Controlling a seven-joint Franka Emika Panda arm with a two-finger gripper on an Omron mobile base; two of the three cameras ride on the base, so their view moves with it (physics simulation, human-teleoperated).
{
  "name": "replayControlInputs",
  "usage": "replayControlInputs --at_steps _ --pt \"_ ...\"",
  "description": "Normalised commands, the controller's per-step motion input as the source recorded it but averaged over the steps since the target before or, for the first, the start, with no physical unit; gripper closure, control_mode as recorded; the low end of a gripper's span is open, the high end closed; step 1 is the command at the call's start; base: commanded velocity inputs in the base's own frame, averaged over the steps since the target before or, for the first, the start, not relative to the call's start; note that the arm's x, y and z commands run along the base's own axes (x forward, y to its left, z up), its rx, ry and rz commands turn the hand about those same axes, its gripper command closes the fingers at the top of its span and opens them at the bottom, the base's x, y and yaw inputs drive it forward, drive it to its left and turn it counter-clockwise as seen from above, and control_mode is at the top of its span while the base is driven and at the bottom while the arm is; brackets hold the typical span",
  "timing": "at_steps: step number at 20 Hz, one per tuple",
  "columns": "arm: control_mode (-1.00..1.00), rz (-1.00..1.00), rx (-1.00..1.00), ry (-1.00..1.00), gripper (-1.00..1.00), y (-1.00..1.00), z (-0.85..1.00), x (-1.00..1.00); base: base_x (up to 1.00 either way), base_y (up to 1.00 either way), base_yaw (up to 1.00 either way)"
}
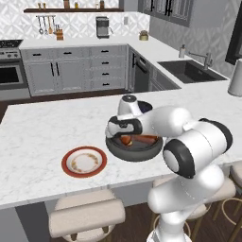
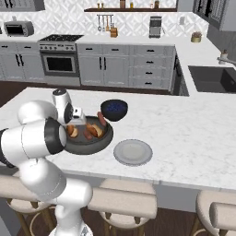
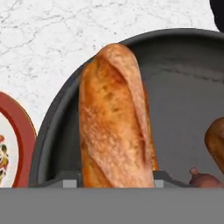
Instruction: Place one bun and one sausage from the bowl on each plate.
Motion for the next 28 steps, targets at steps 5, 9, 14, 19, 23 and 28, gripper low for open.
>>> replayControlInputs --at_steps 5,9,14,19,23,28 --pt "-1.00 0.01 0.00 0.00 1.00 0.79 0.59 -0.57 0.00 0.00 0.00" --pt "-1.00 0.03 0.00 0.00 1.00 1.00 0.58 -0.65 0.00 0.00 0.00" --pt "-1.00 0.09 0.00 0.00 1.00 1.00 0.38 -0.43 0.00 0.00 0.00" --pt "-1.00 0.20 -0.07 0.04 1.00 0.97 -0.36 -0.01 0.00 0.00 0.00" --pt "-1.00 0.04 -0.01 0.13 1.00 0.14 -0.69 0.00 0.00 0.00 0.00" --pt "-1.00 0.00 0.00 0.05 1.00 0.00 -0.37 -0.26 0.00 0.00 0.00"
